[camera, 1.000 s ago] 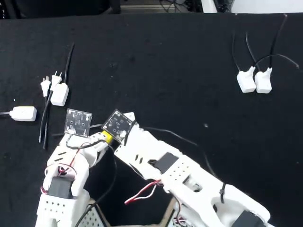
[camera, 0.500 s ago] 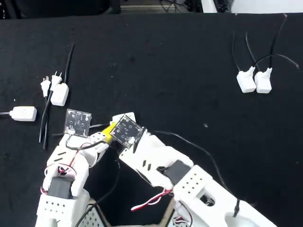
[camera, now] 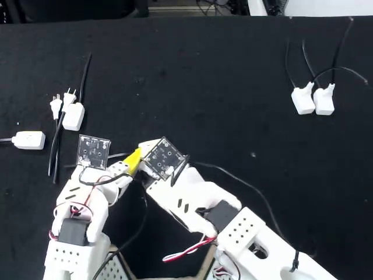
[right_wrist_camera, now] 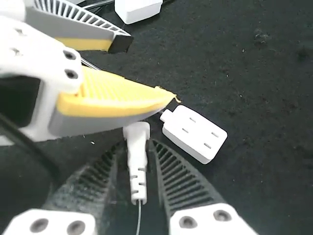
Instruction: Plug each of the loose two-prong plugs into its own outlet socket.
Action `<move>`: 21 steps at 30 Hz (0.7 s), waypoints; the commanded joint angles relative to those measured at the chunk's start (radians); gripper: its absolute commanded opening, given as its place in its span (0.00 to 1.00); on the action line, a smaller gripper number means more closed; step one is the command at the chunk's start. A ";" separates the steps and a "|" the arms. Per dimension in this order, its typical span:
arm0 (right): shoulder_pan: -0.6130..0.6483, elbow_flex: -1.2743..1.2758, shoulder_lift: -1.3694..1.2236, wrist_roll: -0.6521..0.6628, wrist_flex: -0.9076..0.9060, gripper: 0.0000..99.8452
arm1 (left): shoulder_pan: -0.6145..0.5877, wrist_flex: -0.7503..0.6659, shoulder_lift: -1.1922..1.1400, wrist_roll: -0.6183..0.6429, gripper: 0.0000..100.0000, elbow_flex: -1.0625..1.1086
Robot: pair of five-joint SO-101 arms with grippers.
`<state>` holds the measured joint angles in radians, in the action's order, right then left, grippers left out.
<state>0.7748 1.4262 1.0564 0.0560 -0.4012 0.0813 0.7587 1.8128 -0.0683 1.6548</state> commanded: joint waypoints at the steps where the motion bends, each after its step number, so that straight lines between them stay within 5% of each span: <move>1: -0.029 -0.021 0.053 -0.011 0.011 0.01 | 0.013 -0.002 -0.002 -0.005 0.27 -0.004; 21: -0.031 0.022 0.053 -0.094 0.089 0.01 | 0.013 -0.002 -0.002 -0.005 0.27 -0.004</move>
<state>0.7748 1.4676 1.0610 -0.0269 -0.3552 0.0813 0.7587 1.8128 -0.0683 1.6563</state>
